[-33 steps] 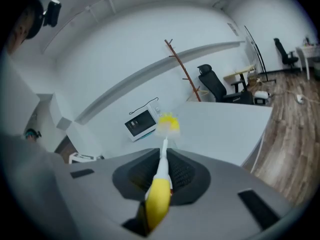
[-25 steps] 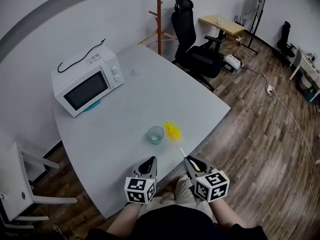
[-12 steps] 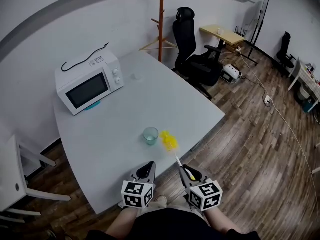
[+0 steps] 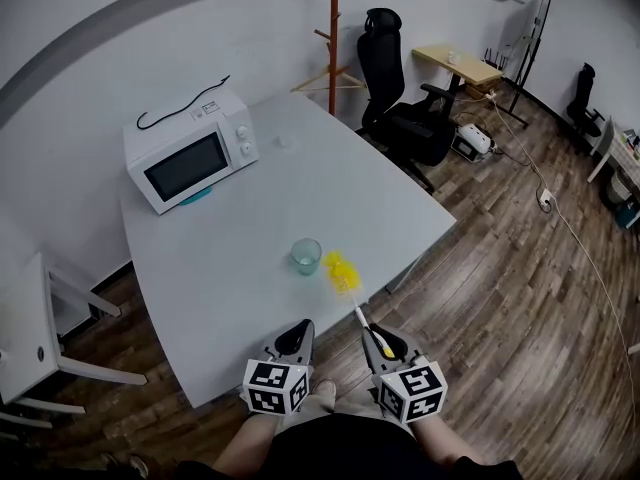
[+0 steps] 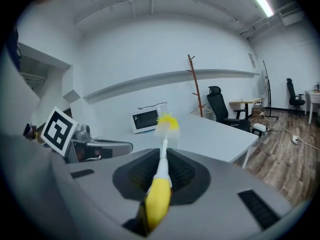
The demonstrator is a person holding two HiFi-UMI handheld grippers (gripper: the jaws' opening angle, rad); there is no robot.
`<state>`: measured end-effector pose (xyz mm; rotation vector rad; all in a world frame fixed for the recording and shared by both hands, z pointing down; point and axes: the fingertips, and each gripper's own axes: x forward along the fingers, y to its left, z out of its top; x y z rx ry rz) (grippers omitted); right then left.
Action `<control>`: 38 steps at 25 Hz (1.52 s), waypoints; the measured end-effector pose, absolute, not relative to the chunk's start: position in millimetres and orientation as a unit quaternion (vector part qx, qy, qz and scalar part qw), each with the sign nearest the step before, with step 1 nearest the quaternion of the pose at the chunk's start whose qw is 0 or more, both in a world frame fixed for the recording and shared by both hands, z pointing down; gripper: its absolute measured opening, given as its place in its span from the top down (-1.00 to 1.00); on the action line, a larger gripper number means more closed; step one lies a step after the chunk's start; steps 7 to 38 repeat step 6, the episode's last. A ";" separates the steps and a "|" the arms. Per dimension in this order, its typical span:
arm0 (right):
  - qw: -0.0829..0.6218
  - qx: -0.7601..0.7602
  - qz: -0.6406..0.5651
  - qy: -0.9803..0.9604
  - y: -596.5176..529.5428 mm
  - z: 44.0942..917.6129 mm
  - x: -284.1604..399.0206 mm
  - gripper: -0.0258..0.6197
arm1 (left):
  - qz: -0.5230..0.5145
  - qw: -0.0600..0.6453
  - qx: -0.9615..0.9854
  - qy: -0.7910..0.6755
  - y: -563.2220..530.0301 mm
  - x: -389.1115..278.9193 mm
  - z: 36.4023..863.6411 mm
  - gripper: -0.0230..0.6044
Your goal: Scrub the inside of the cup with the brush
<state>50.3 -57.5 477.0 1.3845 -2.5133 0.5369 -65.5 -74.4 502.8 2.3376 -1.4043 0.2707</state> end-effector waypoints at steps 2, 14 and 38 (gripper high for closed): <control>0.112 0.469 0.181 -0.857 -55.8 477.0 48.7 0.76 | 0.095 0.200 0.835 -0.504 -72.2 -67.2 501.4 0.87; 0.109 0.468 0.177 -0.859 -51.4 473.2 45.7 0.76 | 0.093 0.201 0.834 -0.506 -66.9 -70.6 501.1 0.87; 0.109 0.468 0.177 -0.859 -51.4 473.2 45.7 0.76 | 0.093 0.201 0.834 -0.506 -66.9 -70.6 501.1 0.87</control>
